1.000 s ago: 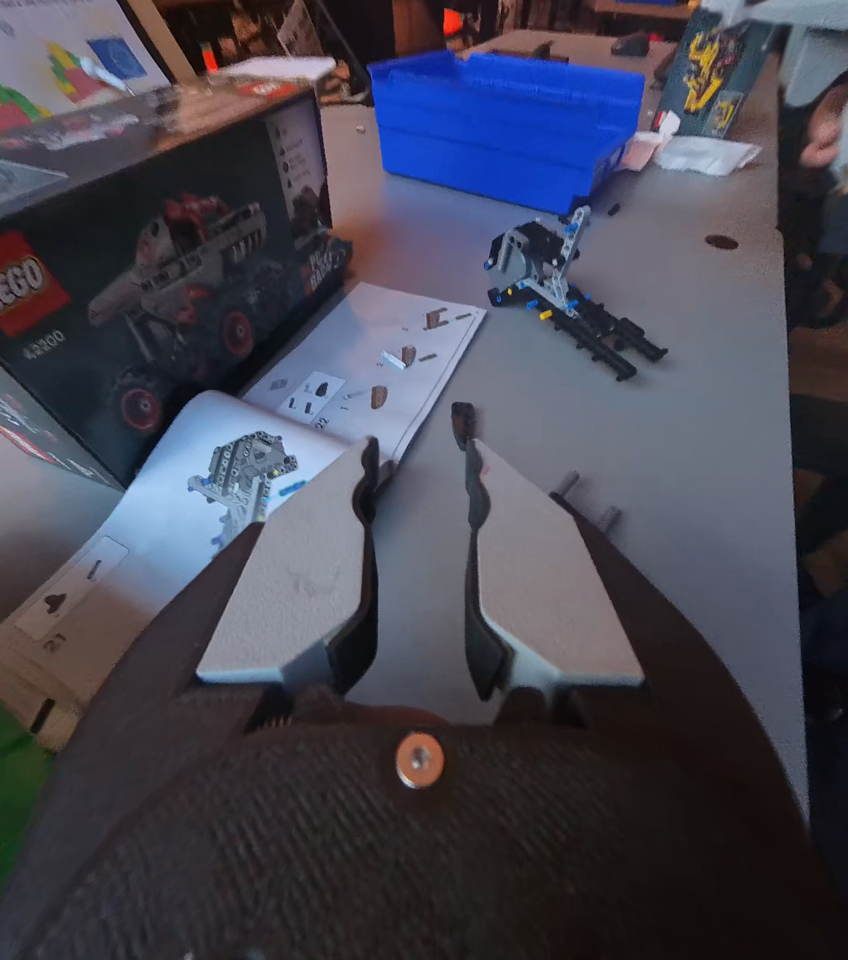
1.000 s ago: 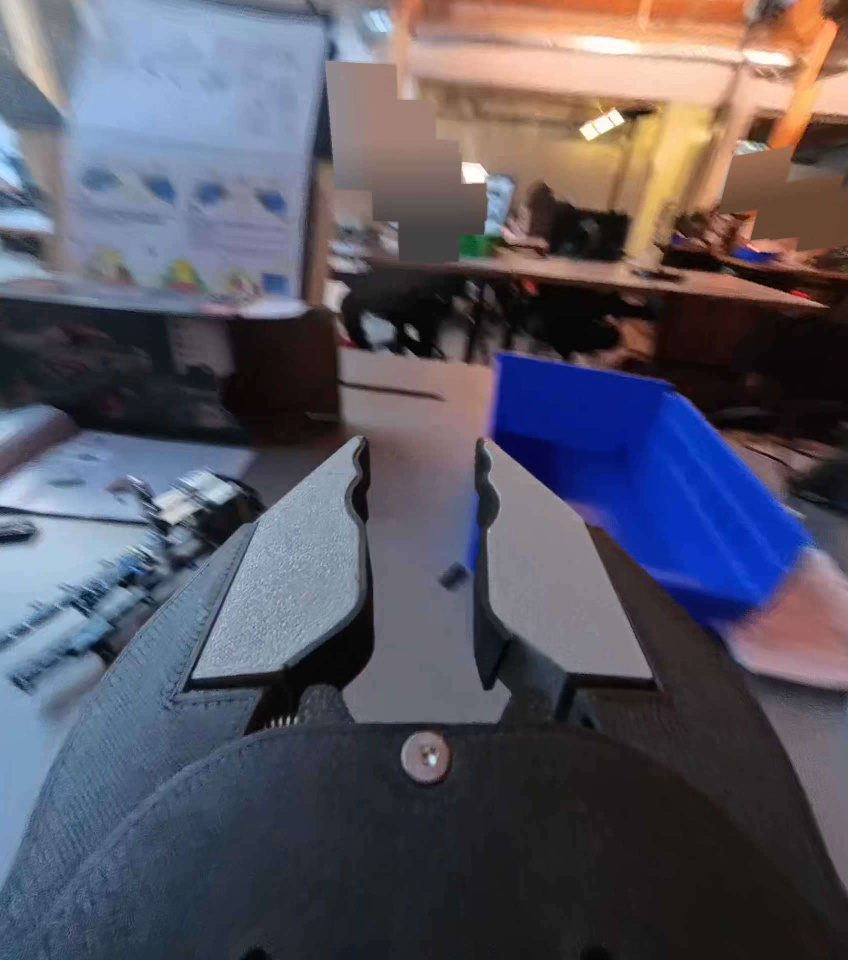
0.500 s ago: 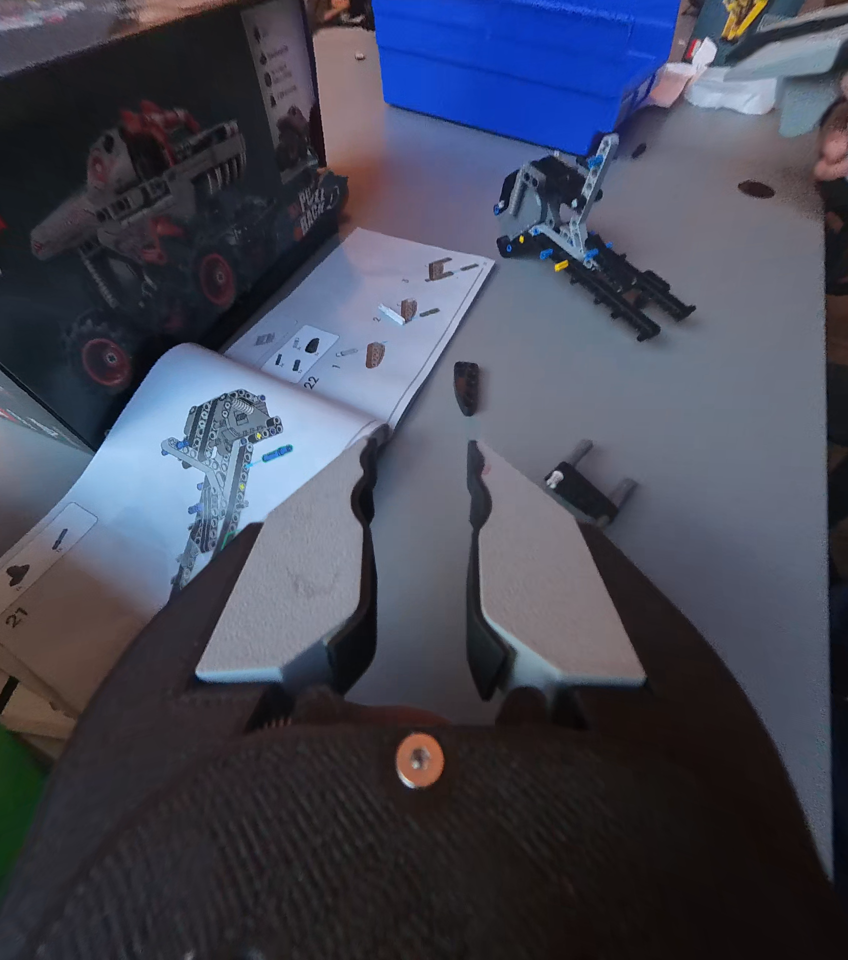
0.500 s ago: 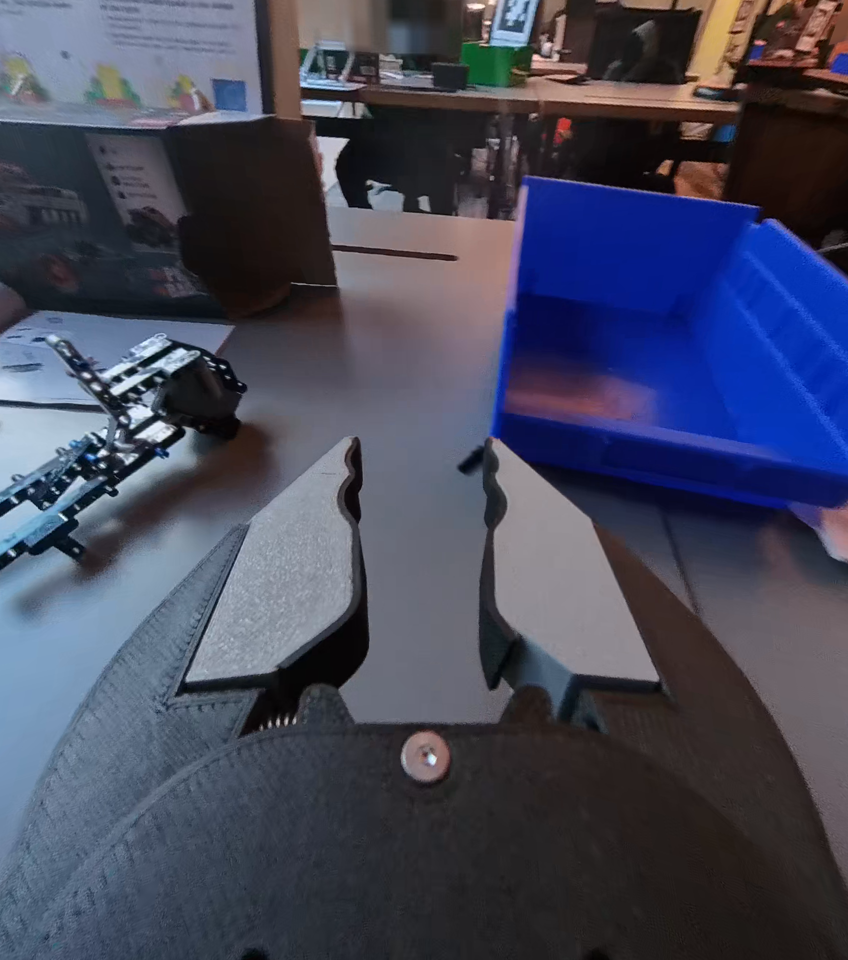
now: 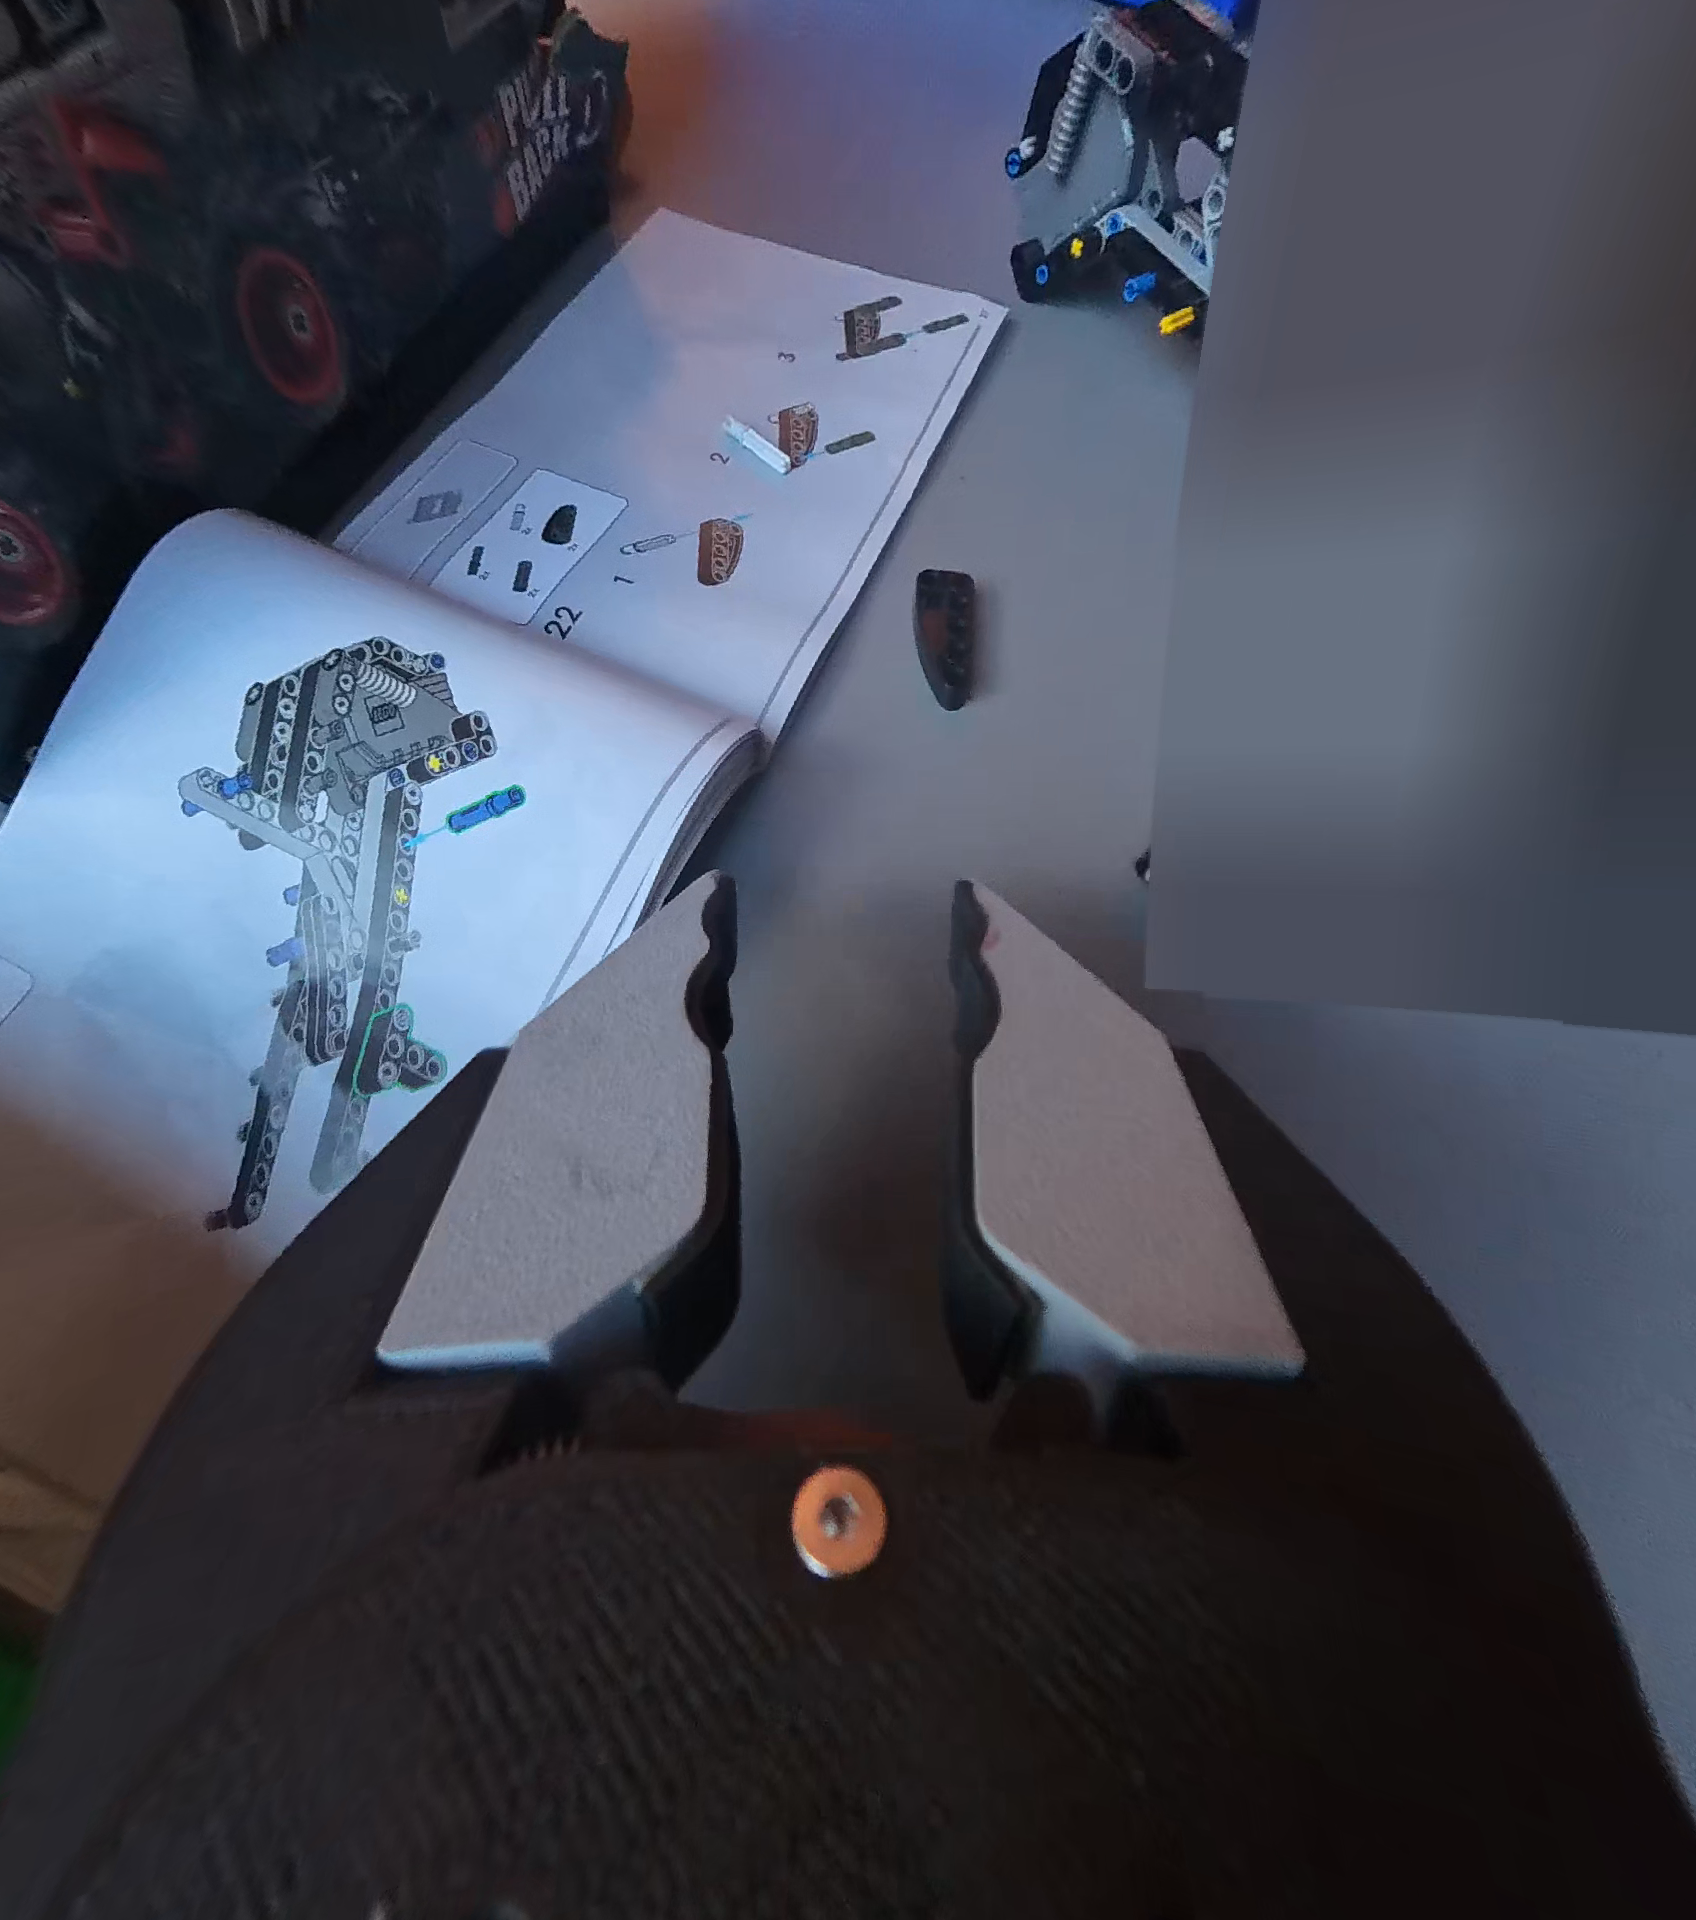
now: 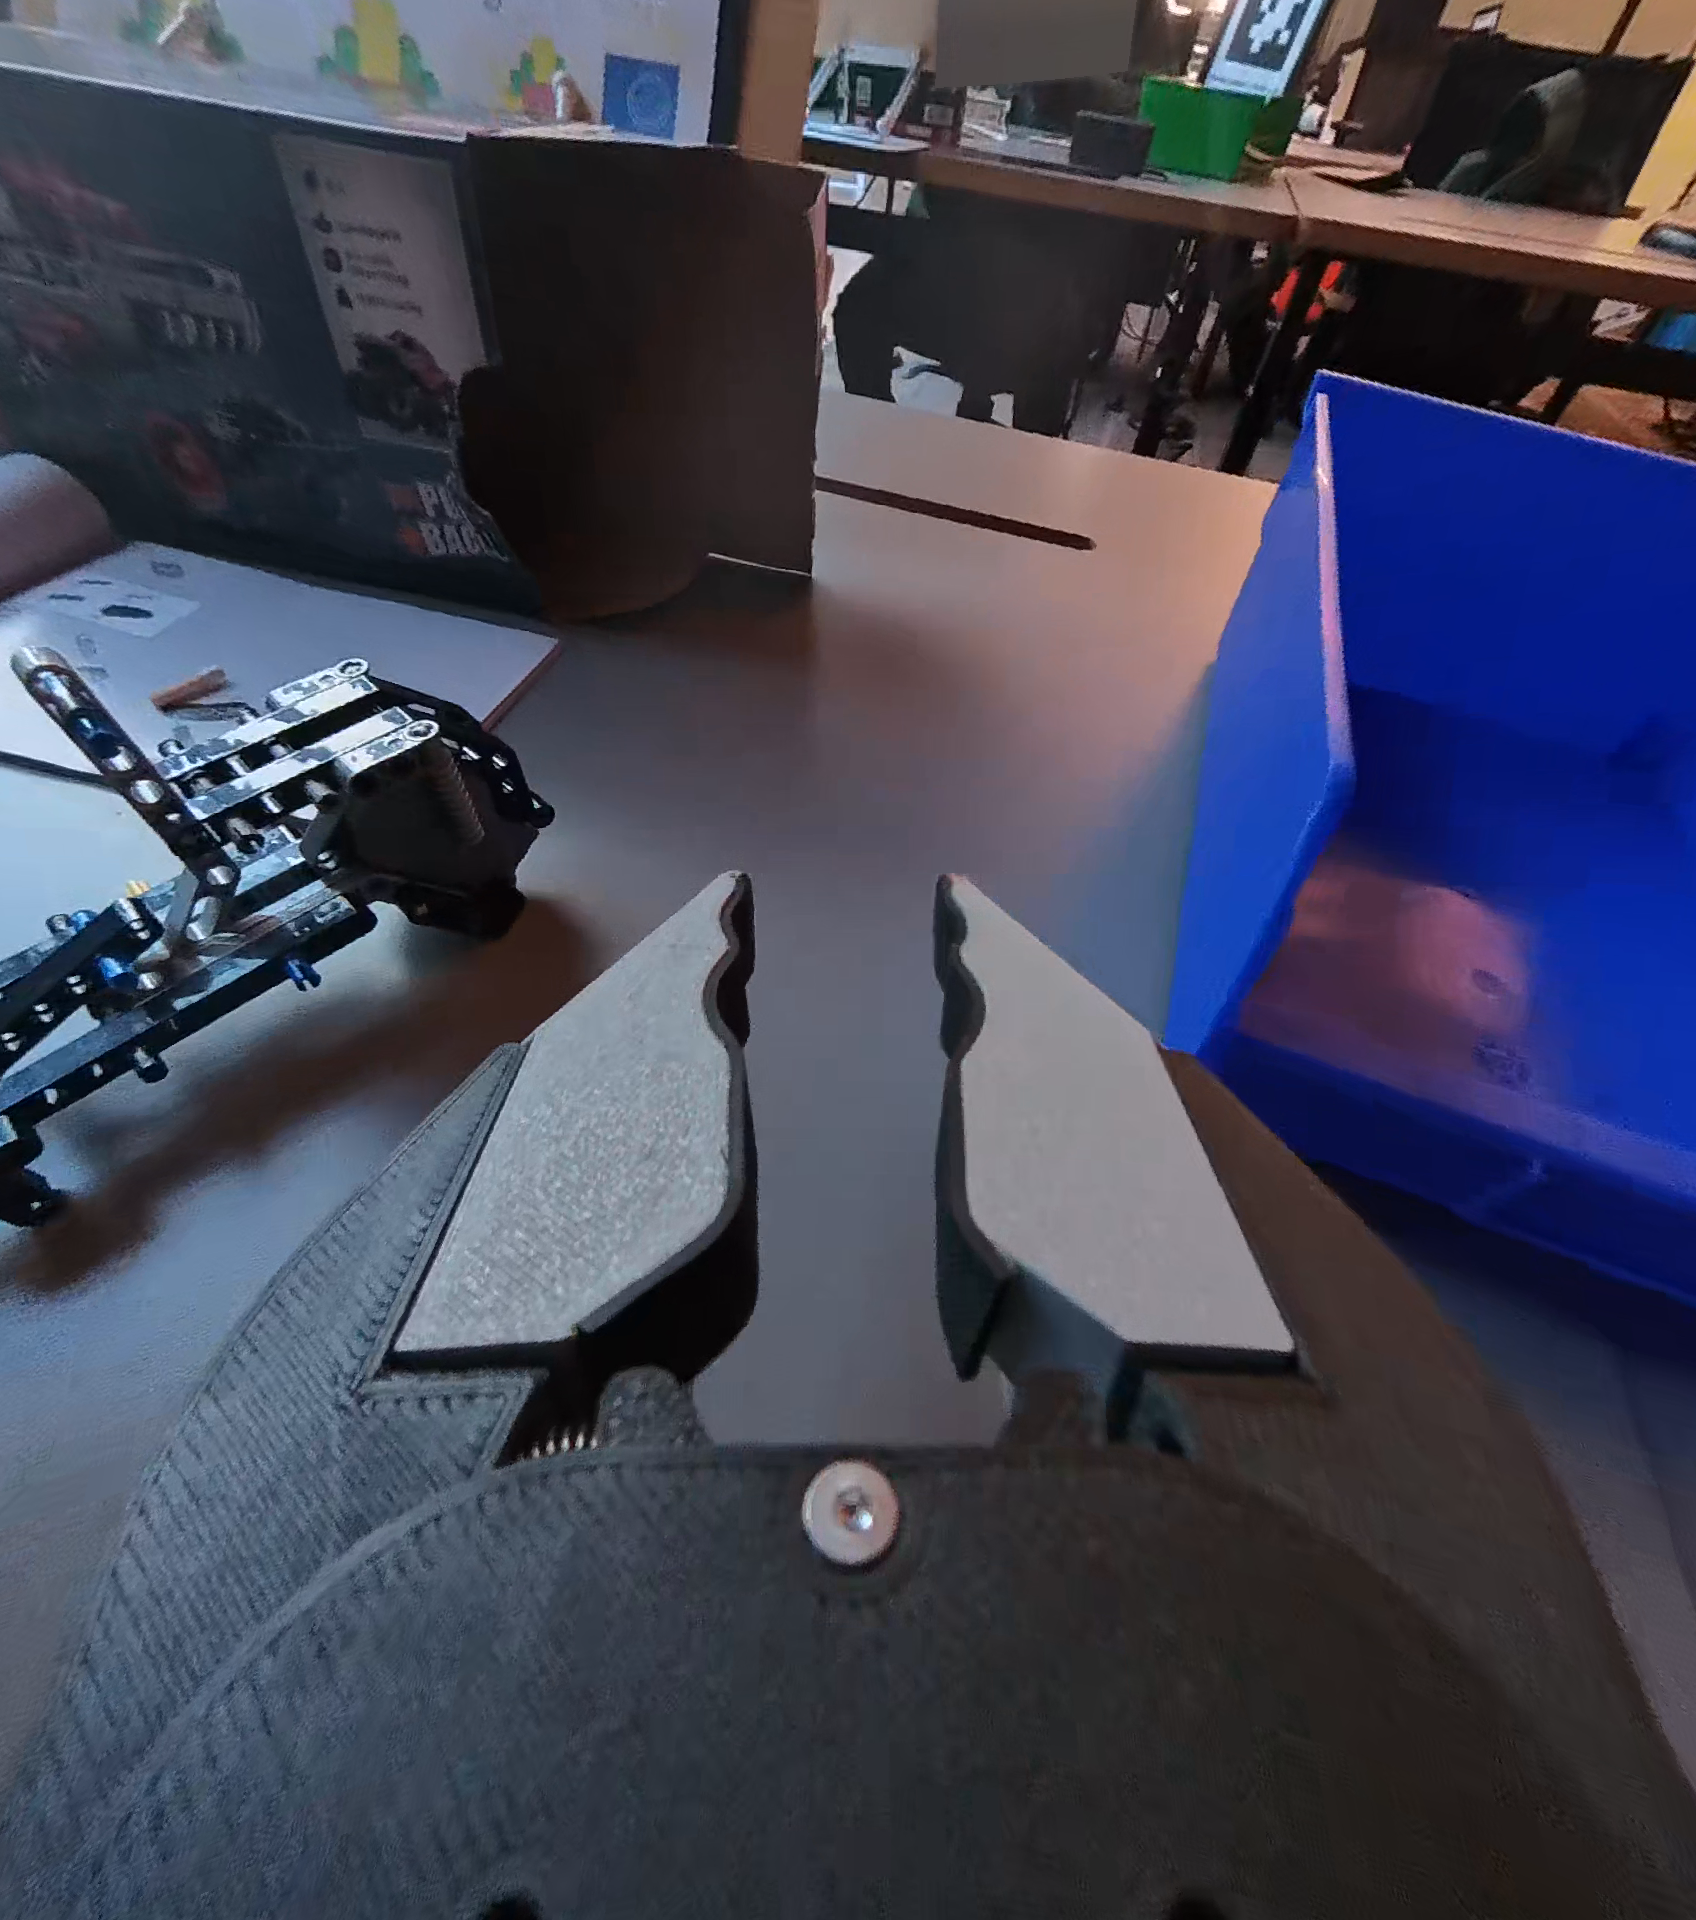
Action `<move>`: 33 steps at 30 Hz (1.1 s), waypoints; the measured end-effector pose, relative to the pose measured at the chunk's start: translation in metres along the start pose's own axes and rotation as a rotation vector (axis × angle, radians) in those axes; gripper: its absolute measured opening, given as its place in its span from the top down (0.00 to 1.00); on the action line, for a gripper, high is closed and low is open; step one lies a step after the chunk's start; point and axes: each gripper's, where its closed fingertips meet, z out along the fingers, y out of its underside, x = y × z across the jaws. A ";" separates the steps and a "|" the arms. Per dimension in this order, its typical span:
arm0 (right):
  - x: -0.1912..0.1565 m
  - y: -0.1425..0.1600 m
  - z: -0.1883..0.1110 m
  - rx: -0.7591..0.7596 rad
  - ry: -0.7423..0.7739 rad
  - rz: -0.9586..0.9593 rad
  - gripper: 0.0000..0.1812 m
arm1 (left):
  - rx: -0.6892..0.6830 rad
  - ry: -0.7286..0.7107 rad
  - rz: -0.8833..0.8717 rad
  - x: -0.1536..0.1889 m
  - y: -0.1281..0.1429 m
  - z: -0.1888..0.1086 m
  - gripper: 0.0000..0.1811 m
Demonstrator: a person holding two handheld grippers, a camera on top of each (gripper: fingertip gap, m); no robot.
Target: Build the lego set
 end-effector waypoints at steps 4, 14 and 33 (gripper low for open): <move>0.000 -0.001 -0.001 0.011 -0.012 0.011 0.83 | -0.010 0.022 0.004 -0.001 0.002 0.002 0.79; 0.004 -0.004 -0.004 0.037 0.019 -0.014 0.84 | 0.002 0.034 0.034 0.005 -0.001 -0.001 0.80; 0.005 -0.008 -0.012 0.061 0.091 -0.096 1.00 | 0.052 0.002 0.007 0.012 -0.010 -0.013 0.95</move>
